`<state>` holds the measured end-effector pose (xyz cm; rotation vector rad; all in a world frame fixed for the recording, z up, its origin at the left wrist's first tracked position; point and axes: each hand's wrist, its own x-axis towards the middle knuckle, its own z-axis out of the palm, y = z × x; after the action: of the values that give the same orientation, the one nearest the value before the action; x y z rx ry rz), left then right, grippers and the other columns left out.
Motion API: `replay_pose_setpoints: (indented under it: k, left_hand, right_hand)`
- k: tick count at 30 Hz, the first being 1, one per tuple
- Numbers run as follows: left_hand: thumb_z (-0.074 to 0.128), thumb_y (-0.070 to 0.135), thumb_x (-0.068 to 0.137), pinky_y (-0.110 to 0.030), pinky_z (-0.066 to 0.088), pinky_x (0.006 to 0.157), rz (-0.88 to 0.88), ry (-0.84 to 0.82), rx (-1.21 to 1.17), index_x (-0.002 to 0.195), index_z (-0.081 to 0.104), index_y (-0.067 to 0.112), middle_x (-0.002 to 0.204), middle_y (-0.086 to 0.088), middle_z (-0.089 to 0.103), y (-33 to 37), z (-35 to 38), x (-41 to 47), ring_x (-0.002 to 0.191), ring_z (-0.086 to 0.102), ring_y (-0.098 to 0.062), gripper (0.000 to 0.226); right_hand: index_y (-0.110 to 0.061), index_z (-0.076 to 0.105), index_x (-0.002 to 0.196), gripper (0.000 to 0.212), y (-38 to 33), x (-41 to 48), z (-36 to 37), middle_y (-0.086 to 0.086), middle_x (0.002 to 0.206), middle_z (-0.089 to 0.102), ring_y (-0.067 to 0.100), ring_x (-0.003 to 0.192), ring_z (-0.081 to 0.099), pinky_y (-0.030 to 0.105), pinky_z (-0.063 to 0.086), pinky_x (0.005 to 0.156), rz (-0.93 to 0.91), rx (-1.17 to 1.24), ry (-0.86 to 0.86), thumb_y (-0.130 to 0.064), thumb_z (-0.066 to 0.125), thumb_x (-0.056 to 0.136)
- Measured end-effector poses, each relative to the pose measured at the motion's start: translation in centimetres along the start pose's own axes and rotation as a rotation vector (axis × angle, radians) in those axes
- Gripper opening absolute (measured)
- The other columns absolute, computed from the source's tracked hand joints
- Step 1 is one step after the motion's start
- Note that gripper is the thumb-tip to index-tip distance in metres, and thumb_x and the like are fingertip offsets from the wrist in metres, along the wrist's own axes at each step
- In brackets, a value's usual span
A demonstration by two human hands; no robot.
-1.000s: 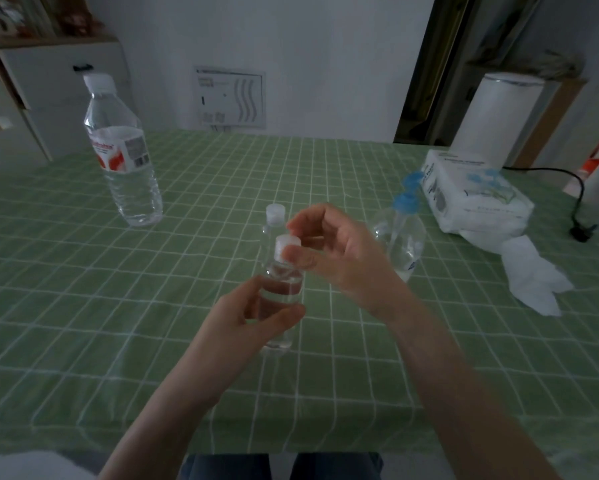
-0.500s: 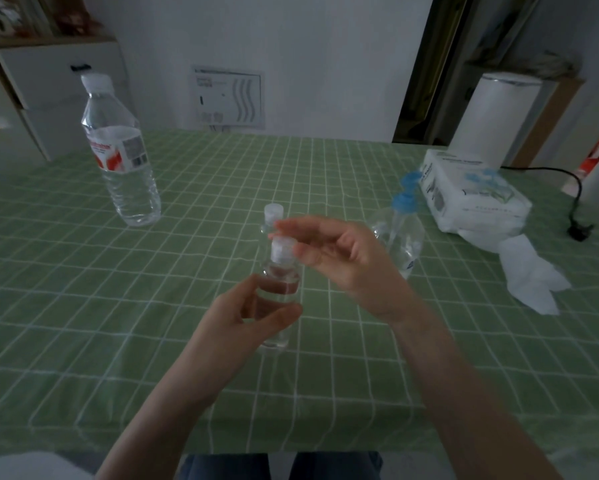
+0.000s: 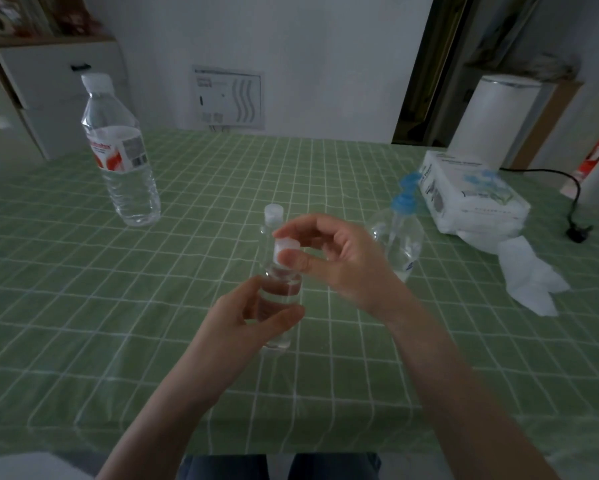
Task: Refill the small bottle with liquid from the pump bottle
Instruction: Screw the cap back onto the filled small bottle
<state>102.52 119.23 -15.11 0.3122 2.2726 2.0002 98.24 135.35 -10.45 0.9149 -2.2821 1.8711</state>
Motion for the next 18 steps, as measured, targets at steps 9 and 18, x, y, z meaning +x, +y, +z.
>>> replay_pose_setpoints:
  k: [9, 18]
  left_hand:
    - [0.068, 0.047, 0.06, -0.023, 0.051, 0.071, 0.004, -0.009, 0.007, 0.099, 0.066, 0.03, 0.093, 0.004, 0.073, 0.02, -0.16, 0.04, 0.085, 0.068, -0.01, 0.043]
    - [0.069, 0.043, 0.06, -0.02, 0.05, 0.067, 0.012, -0.013, 0.007, 0.096, 0.066, 0.026, 0.088, 0.003, 0.073, -0.31, 0.03, 0.17, 0.082, 0.068, -0.01, 0.04]
  right_hand:
    - [-0.024, 0.068, 0.101, 0.021, 0.3, -0.21, -0.18, -0.01, 0.099, 0.07, 0.006, 0.097, 0.068, 0.023, 0.053, 0.089, -0.012, 0.034, -0.006, -0.011, 0.065, 0.085]
    - [-0.023, 0.067, 0.101, 0.027, 0.54, -0.18, -0.61, -0.014, 0.093, 0.071, 0.003, 0.094, 0.069, 0.021, 0.054, 0.089, 0.036, 0.074, -0.033, -0.003, 0.068, 0.082]
